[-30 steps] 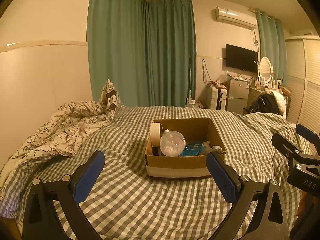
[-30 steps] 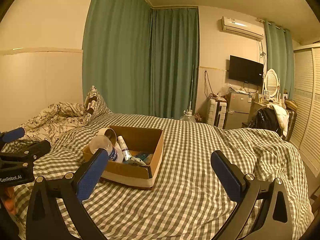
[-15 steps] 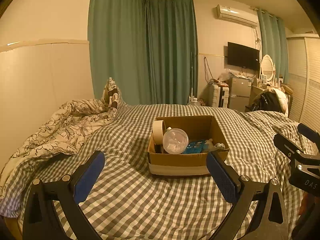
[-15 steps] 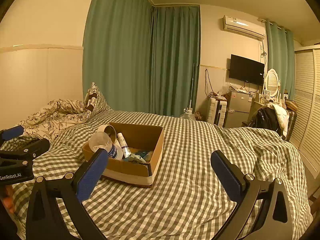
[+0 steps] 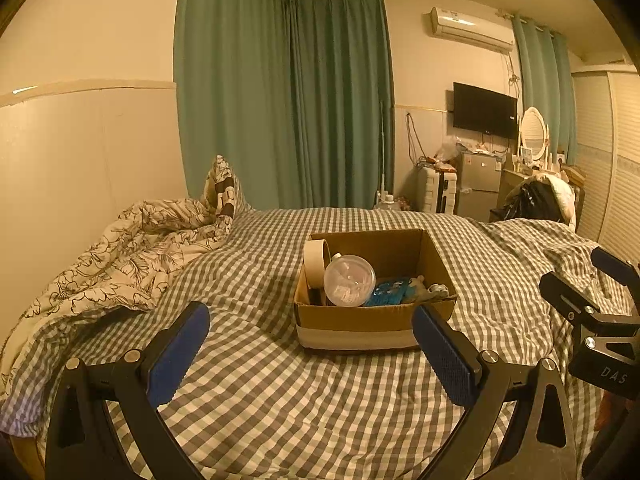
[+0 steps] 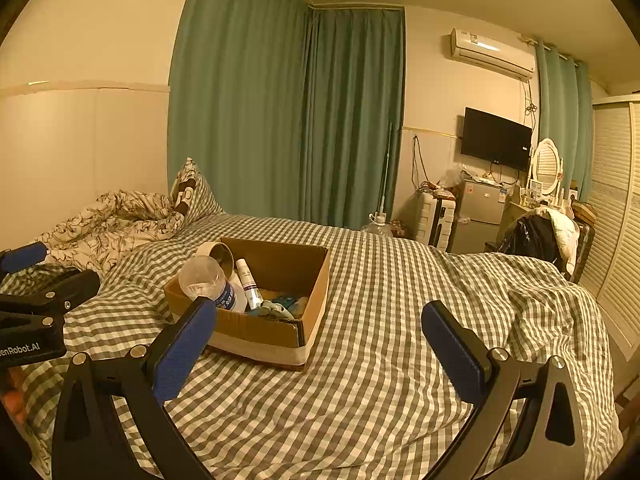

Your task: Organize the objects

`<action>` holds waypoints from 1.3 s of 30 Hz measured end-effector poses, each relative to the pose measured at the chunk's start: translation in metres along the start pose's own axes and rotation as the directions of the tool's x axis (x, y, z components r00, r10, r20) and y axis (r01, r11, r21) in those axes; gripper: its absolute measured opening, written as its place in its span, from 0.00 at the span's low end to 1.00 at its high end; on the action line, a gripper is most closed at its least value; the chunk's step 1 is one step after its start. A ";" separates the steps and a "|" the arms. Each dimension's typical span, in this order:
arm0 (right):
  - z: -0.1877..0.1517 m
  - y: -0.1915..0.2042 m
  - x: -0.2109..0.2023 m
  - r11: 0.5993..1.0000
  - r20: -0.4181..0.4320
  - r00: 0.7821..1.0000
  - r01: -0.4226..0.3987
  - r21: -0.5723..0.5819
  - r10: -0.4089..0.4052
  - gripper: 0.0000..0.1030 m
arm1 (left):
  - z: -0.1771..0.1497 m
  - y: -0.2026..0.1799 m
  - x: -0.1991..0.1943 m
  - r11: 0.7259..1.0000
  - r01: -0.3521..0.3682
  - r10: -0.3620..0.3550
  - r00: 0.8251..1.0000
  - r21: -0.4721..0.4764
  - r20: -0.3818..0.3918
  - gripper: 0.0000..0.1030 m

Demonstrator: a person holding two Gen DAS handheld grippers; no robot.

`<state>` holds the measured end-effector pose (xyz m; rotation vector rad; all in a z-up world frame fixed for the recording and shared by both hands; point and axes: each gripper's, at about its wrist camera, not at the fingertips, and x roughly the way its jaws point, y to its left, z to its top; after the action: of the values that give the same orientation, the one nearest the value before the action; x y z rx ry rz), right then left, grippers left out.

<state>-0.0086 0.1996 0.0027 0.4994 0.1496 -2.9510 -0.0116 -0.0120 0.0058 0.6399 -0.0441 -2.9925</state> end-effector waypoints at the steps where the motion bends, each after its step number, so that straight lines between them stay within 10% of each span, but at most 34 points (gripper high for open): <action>1: 0.000 0.000 0.000 1.000 0.000 1.000 0.000 0.001 0.000 1.00 | 0.000 0.000 0.000 1.000 -0.001 0.001 1.000 0.000 0.000 1.00; 39: -0.006 0.008 0.003 1.000 -0.023 1.000 0.008 -0.010 -0.008 1.00 | -0.004 -0.001 0.004 1.000 0.001 -0.001 1.000 -0.001 -0.031 1.00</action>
<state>-0.0087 0.1918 -0.0044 0.5322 0.1694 -2.9514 -0.0132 -0.0114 0.0005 0.6866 -0.0398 -2.9823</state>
